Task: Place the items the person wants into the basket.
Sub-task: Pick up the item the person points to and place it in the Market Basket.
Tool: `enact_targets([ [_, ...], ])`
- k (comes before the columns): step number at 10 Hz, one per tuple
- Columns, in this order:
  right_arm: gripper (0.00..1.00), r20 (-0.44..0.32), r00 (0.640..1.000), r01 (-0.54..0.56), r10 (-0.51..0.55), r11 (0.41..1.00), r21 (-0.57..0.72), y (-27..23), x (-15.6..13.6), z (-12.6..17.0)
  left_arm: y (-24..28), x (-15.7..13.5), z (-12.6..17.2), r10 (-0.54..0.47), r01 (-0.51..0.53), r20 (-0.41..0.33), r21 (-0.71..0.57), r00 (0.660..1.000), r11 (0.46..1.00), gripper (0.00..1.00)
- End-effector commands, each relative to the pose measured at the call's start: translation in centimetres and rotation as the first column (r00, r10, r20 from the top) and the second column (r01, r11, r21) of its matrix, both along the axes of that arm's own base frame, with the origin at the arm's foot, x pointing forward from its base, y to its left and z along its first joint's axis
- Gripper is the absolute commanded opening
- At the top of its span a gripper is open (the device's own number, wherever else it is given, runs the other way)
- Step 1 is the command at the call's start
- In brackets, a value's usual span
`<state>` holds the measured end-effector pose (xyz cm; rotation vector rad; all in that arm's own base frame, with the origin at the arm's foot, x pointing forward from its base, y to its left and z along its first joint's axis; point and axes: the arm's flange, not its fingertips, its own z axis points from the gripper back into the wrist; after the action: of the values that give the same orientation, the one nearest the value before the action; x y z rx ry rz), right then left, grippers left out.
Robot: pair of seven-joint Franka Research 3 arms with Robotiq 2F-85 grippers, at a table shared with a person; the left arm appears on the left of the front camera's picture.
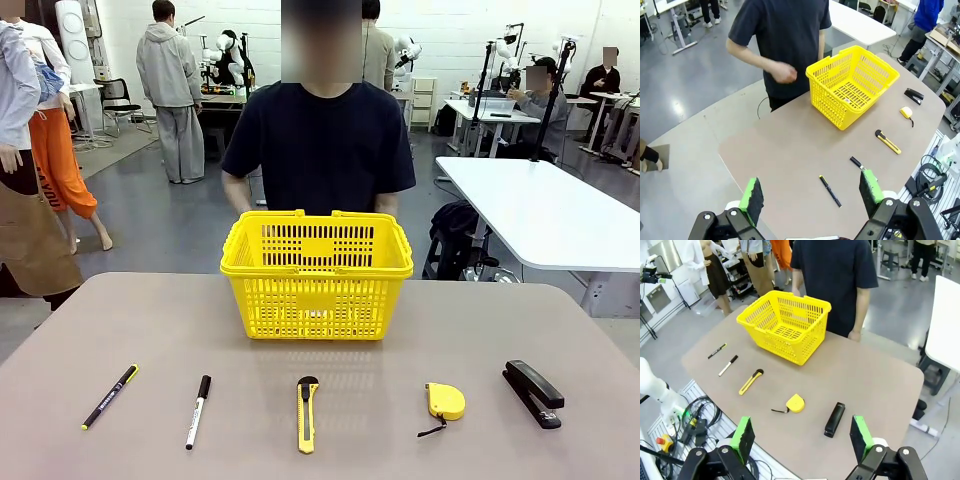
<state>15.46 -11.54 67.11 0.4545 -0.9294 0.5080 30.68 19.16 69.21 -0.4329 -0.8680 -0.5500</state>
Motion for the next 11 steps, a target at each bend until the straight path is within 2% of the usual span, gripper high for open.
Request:
enact_targets([
  [1,1.00,-0.009,1.000,0.008,-0.008,1.000,-0.003,-0.05,-0.25,-0.06,0.00,-0.02,0.08,-0.007,0.007,0.014,-0.007,1.000,1.000,1.00],
  [11,1.00,-0.009,1.000,0.008,-0.008,1.000,-0.003,-0.05,-0.25,-0.06,0.00,-0.02,0.08,-0.007,0.007,0.014,-0.007,1.000,1.000,1.00],
])
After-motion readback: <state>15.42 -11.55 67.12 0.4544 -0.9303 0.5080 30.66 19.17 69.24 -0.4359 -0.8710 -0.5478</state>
